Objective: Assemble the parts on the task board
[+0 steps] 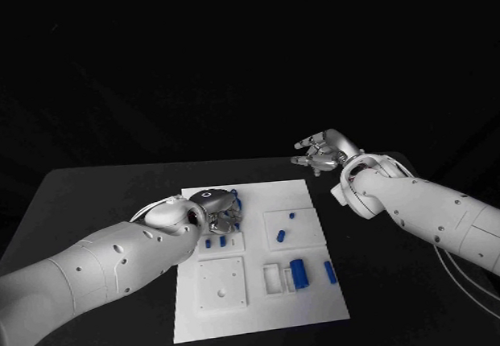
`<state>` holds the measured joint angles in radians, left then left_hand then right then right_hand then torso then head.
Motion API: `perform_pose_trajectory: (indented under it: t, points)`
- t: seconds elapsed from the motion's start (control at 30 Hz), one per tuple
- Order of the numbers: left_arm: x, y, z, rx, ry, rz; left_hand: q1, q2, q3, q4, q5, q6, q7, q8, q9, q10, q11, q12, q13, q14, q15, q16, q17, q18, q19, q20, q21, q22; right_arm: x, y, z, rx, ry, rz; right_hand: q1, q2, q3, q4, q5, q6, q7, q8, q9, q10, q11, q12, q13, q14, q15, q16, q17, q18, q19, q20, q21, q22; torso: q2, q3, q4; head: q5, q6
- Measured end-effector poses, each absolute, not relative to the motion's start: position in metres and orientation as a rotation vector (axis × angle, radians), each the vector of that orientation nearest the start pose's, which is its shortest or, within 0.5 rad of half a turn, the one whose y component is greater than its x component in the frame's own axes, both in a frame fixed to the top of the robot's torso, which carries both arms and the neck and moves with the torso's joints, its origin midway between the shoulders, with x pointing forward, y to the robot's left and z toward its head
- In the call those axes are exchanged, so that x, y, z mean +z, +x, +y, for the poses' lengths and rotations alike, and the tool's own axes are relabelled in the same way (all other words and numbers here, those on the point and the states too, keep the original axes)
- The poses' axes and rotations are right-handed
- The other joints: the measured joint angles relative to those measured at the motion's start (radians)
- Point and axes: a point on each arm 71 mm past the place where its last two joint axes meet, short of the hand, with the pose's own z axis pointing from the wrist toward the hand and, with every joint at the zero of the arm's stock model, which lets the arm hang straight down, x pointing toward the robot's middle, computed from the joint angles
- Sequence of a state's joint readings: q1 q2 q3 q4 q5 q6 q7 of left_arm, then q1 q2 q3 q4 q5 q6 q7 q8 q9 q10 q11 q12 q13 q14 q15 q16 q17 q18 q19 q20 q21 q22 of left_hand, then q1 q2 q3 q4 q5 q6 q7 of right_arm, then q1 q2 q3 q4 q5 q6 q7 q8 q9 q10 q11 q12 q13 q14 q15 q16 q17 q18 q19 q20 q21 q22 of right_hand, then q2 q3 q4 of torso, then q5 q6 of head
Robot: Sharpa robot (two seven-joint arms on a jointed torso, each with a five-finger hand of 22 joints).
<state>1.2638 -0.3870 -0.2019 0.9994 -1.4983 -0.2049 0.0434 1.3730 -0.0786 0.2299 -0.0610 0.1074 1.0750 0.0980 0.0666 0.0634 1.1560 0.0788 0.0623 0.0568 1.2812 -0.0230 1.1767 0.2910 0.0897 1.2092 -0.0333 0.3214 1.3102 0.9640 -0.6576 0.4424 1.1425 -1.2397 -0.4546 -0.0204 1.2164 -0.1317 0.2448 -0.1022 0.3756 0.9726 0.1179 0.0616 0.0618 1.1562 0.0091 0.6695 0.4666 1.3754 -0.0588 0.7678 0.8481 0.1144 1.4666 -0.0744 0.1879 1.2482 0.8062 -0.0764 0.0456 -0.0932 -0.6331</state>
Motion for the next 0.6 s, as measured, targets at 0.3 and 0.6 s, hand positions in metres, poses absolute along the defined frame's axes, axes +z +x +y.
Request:
perform_pose_trajectory:
  t: [0.3, 0.6]
  points:
    - [-0.2295, 0.5508, 0.1031, -0.59, 0.463, 1.76, 0.021, 0.007, 0.016, 0.0, 0.0, 0.011, 0.01, 0.0, 0.0, 0.006, -0.006, 0.0, 0.0, 0.0, 0.0, 0.0, 0.0, 0.0, 0.005, -0.004, -0.007, 0.0, -0.1739, 0.5587, -0.2627, 0.711, 0.499, 1.363, -0.004, 0.004, 0.0, 0.0, 0.0, 0.0, 0.0, 0.0, 0.0, 0.0, 0.0, 0.0, 0.0, 0.0, 0.0, 0.0, 0.0, 0.0, 0.0, 0.0, 0.0, 0.0, 0.0, 0.0001, -0.0005, -0.002, 0.0]
    - [-0.2295, 0.5513, 0.1021, -0.584, 0.468, 1.766, 0.036, 0.01, 0.052, -0.03, 0.004, 0.04, 0.011, 0.0, 0.0, 0.049, -0.005, 0.0, 0.0, 0.0, 0.0, 0.0, 0.0, -0.004, 0.006, -0.006, 0.01, 0.0, -0.1739, 0.5587, -0.2627, 0.711, 0.499, 1.364, -0.004, 0.004, 0.0, 0.0, 0.0, 0.0, 0.0, 0.0, 0.0, 0.0, 0.0, 0.0, -0.001, 0.0, 0.0, 0.0, 0.0, 0.0, 0.0, 0.0, 0.0, 0.0, -0.001, -0.0003, -0.0005, -0.003, 0.0]
